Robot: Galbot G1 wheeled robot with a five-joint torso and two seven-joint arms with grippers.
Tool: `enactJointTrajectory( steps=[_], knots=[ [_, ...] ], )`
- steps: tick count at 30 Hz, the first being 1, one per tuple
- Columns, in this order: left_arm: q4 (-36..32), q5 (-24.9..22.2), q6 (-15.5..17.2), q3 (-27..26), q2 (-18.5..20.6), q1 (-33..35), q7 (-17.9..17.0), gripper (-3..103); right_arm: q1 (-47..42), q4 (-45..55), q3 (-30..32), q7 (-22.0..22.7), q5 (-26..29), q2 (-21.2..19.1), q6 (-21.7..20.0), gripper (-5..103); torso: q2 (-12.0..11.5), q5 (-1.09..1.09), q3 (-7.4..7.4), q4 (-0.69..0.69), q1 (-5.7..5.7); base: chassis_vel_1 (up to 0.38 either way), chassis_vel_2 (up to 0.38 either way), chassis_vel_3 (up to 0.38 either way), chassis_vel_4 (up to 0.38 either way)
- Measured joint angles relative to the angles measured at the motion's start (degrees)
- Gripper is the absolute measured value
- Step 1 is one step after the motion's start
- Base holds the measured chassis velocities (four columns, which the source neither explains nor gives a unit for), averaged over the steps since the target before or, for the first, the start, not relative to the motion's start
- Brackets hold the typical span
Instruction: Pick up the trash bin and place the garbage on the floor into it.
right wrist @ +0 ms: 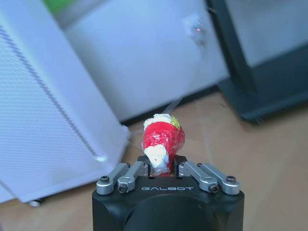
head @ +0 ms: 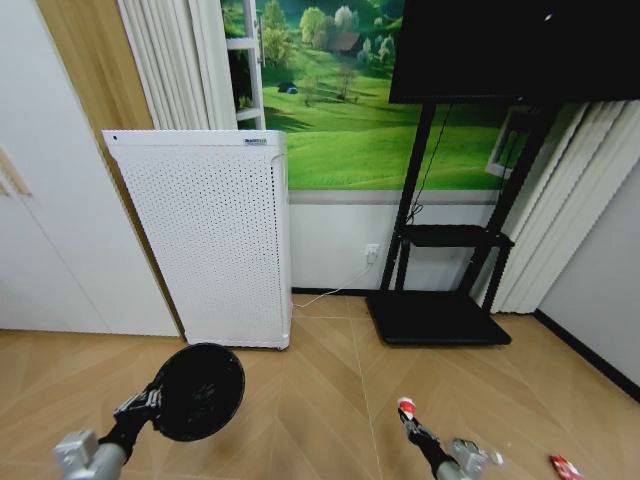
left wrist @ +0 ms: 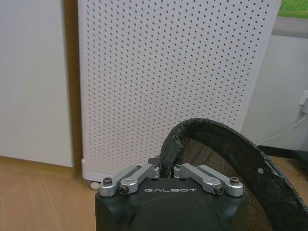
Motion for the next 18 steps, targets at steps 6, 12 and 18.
enactJointTrajectory(
  steps=[6, 12, 18],
  knots=[
    [7.83, -5.46, -0.56, 9.90, 4.85, -8.42, 0.21, 7, -3.94, 9.29, -2.41, -3.11, -8.12, 0.80, 3.65, 23, 0.00, 0.01, 0.00, -0.01, 0.00, 0.000, 0.000, 0.000, 0.000],
    [14.44, -6.22, -1.48, 23.69, 8.66, -17.52, 1.62, 7, -6.37, 12.03, -4.08, -5.47, -12.22, -0.93, 6.10, 23, 0.00, 0.02, 0.00, 0.02, 0.00, 0.000, 0.000, 0.000, 0.000],
    [22.98, -6.33, -2.99, 36.89, 11.83, -28.46, 4.42, 7, -6.67, 11.83, -5.10, -7.53, -14.07, -1.78, 7.79, 23, -0.01, 0.02, 0.01, 0.02, 0.00, 0.000, 0.000, 0.000, 0.000]
  ],
)
